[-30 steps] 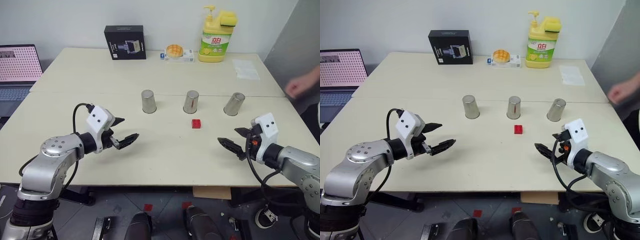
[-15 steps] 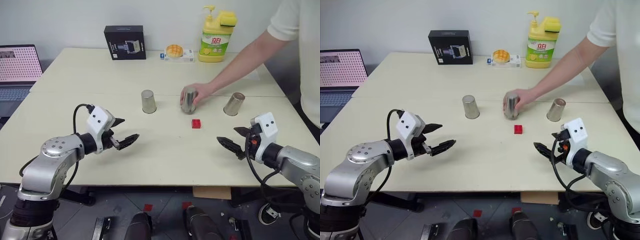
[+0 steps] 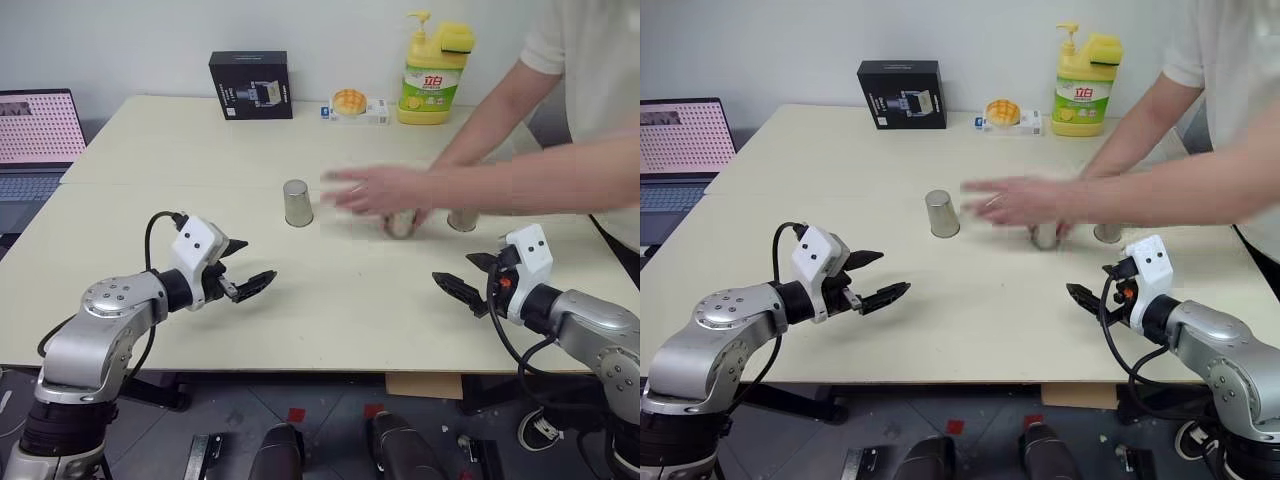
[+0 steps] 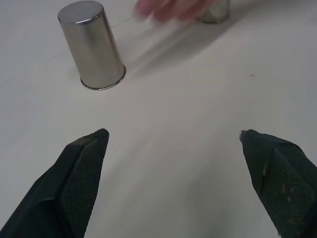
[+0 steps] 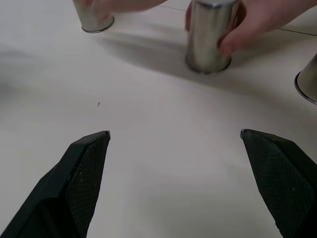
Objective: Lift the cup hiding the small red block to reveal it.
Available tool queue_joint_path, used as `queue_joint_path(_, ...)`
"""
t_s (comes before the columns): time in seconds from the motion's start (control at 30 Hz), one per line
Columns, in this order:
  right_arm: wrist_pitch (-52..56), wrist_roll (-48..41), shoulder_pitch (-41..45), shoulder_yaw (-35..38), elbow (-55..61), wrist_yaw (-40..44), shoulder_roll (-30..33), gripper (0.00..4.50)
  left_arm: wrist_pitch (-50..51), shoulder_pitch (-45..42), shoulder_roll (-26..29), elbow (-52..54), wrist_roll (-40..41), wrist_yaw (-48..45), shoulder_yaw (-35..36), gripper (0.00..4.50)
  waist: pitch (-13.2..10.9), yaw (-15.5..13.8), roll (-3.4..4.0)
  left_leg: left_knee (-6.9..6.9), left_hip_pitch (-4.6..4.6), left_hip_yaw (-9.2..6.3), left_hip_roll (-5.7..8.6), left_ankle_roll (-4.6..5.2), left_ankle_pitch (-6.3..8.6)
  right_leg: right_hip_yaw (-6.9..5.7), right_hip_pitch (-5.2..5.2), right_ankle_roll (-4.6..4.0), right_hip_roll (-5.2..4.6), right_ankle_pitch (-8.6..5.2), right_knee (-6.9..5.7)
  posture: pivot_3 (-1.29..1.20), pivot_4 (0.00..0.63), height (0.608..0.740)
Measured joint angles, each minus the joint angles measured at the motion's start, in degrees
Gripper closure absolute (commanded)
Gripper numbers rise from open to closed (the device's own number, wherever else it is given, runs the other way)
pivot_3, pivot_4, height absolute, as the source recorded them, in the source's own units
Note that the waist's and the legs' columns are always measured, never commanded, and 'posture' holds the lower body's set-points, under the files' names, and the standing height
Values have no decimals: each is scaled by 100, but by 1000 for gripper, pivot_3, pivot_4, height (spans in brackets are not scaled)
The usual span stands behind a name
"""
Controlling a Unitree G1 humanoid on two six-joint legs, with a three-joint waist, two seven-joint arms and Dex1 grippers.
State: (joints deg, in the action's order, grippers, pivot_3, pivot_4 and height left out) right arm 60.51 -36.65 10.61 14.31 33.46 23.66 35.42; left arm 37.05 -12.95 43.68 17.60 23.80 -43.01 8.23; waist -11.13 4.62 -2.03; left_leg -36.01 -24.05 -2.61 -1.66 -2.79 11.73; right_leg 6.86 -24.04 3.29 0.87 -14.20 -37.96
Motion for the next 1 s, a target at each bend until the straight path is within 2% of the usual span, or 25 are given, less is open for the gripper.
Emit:
queue_joint_path(0.47,-68,5,81,-120,-17,-8,-22,12,0,-1,49,-23,-3,-10,34,0,0,1,0,0,1,0,0,0,0,0,0,1,0,1,-1,0,150,740)
queue_joint_path(0.7,-81,2,81,-198,-34,-2,-20,12,3,167,177,-22,-1,80,383,0,0,2,0,0,2,1,-1,0,0,0,1,0,0,0,-1,0,150,740)
queue_joint_path(1.0,-231,-19,193,-231,-115,144,7,12,52,265,176,62,40,121,415,0,0,2,0,-1,3,1,-1,0,0,0,1,1,0,0,-3,0,150,740)
